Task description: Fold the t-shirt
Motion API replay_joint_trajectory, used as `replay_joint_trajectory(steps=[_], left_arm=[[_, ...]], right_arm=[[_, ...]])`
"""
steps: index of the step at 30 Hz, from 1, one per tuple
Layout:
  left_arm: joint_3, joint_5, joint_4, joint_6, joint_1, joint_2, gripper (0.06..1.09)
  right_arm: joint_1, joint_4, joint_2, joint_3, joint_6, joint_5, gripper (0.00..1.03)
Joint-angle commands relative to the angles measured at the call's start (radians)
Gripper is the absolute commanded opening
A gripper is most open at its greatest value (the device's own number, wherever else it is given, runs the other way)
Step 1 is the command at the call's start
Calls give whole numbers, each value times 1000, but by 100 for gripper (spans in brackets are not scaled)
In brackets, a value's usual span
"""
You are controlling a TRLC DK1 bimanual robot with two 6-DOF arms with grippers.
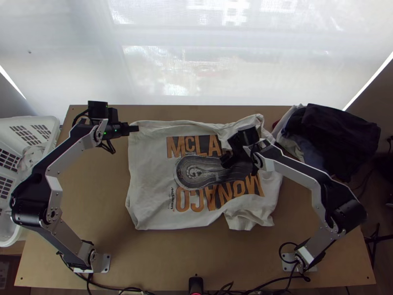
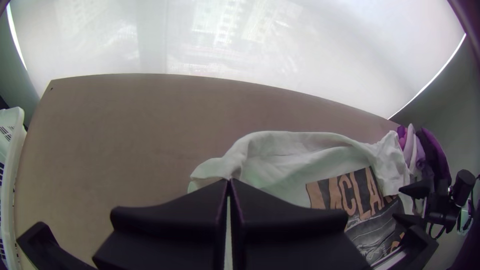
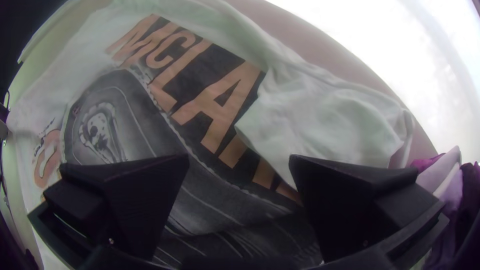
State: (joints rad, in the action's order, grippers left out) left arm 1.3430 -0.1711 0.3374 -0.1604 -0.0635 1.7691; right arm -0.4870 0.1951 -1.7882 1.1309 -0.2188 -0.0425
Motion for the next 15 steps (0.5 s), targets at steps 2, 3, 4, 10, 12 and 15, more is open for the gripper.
replay_joint_trajectory(steps=[2,3,4,10,12,15], left_arm=[[-25,-1,11,12,4,-25,9],[-27,-1,11,12,4,-26,9],[-28,-1,11,12,2,-26,9],[-28,1,11,12,-4,-28,9],[-27,1,11,13,-2,-28,9],[-25,-1,12,15,2,-31,9]], right_arm=[[28,-13,-83,24,-7,1,92],[34,-13,-91,30,-7,1,90],[39,-13,-100,38,-8,1,87],[50,-13,-155,87,-8,6,79],[50,-13,-171,102,-14,7,63],[48,-13,-177,121,-27,9,32]])
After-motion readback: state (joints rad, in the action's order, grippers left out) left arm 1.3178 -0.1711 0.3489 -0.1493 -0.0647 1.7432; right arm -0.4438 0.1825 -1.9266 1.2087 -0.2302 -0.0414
